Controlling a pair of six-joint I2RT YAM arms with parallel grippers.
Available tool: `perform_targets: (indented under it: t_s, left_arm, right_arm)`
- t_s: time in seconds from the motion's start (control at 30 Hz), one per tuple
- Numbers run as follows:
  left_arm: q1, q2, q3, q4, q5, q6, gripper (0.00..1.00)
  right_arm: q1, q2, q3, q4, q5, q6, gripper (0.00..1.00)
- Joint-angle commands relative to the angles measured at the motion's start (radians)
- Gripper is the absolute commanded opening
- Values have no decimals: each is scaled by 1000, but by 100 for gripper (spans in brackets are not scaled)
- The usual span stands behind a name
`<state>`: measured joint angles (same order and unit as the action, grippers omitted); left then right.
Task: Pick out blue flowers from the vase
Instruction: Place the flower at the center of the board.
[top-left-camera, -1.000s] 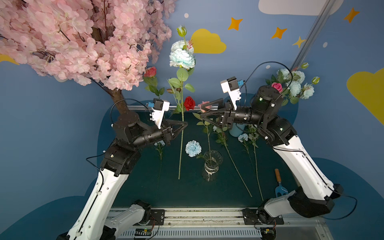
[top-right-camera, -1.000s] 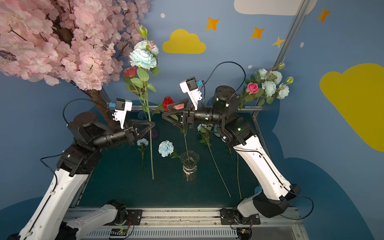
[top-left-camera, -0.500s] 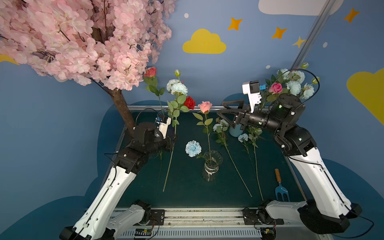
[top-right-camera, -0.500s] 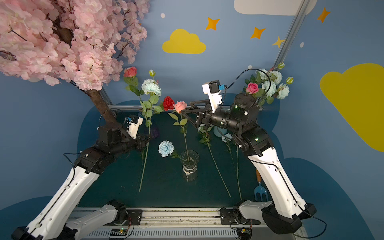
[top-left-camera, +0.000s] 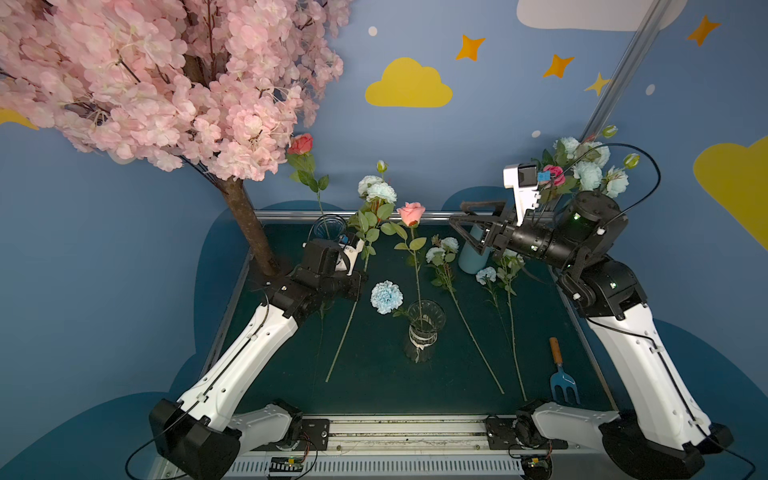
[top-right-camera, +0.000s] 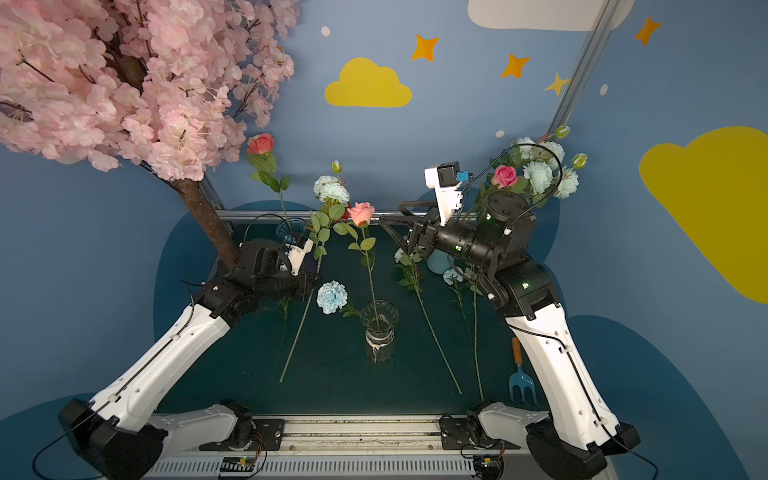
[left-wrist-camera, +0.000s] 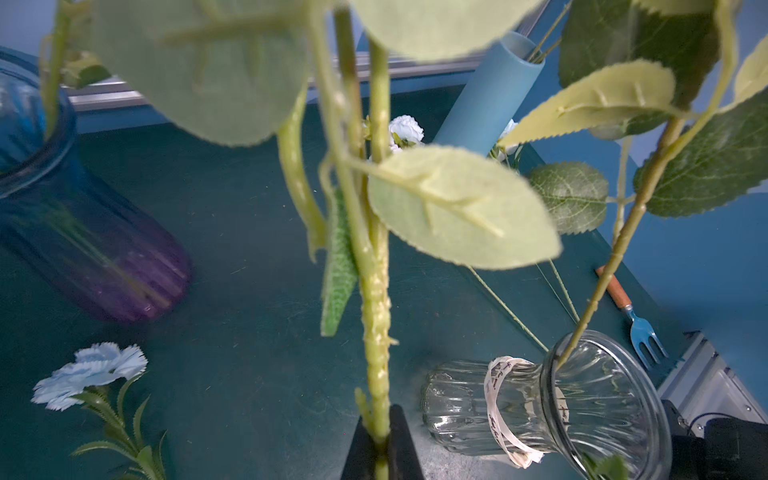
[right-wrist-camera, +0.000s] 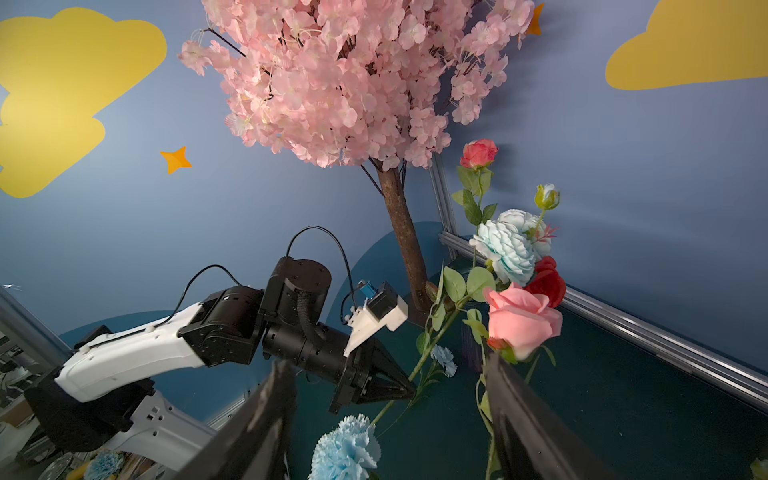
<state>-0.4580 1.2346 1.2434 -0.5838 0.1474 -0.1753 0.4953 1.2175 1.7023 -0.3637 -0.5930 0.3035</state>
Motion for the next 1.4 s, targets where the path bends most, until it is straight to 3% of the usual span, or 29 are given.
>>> perform_targets:
  t_s: [0.0, 0.4, 0.73, 1.37]
  left_arm:
    - [-22, 50, 68, 26, 28, 31, 3]
    - [-67, 206, 146, 23, 49, 56, 3]
    - [-62, 332, 149, 13, -19, 54, 3]
    - [70, 542, 85, 10, -42, -149, 3]
  right_arm:
    - [-12, -15, -10, 11, -20, 12, 72]
    - [-33, -15, -20, 20, -43, 26, 72]
    - [-44, -19, -26, 23, -54, 32, 72]
    - [-90, -59, -59, 27, -36, 44, 78]
